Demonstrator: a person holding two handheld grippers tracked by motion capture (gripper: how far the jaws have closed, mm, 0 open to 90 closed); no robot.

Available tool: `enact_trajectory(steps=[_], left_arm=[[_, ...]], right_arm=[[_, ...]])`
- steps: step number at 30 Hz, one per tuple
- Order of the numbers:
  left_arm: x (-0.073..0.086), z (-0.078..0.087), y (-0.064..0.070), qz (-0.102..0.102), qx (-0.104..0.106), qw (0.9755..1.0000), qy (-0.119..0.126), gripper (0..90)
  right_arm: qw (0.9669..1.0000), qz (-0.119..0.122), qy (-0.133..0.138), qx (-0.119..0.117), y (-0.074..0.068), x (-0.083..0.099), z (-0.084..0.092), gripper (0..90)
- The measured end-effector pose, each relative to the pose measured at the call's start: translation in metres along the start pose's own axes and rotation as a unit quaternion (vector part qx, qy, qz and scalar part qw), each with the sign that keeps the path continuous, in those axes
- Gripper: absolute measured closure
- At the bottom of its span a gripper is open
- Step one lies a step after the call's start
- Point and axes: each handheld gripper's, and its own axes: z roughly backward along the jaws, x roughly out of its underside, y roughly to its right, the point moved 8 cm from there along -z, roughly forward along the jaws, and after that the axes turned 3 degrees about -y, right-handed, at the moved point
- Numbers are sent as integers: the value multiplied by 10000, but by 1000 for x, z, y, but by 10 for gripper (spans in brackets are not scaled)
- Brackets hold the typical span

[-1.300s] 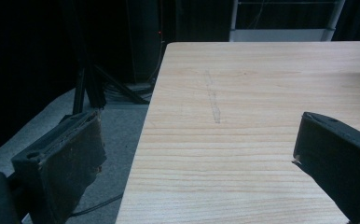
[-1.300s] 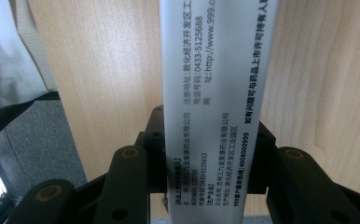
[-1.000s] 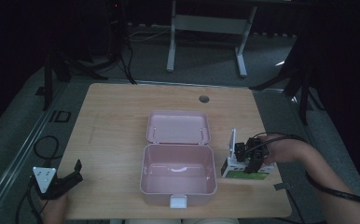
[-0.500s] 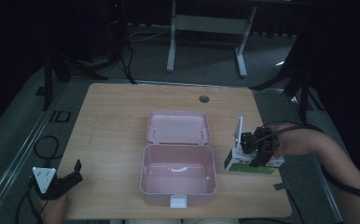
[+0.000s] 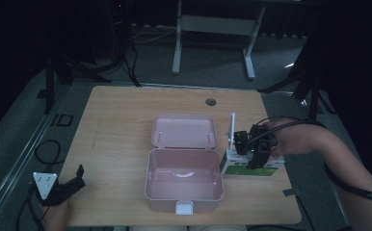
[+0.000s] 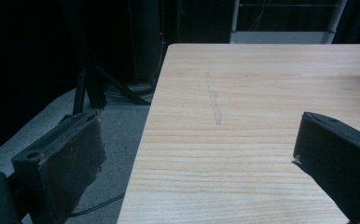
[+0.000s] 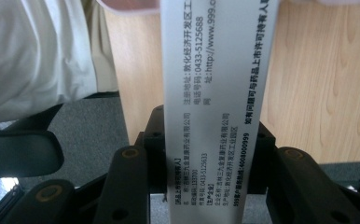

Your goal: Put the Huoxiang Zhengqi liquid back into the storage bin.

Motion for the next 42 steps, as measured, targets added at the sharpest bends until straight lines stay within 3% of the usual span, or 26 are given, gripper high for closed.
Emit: enact_trajectory(steps=[7, 12, 29, 39, 42], left_arm=[[0, 0, 0, -1, -3, 10000, 5, 21], [0, 0, 0, 15, 7, 10000, 5, 21], [0, 0, -1, 47, 21, 10000, 19, 21], [0, 0, -1, 31, 25, 10000, 17, 21], [0, 0, -1, 29, 26, 10000, 14, 21]], right_arm=[[9997, 200, 74, -103, -8, -27, 6, 620], [9993, 351, -24, -134, -14, -49, 3, 621], [9975, 677, 177, -43, -26, -116, 11, 621], [9968, 762, 179, -181, -34, -142, -7, 620], [9973, 675, 198, -231, -33, -146, -17, 620]])
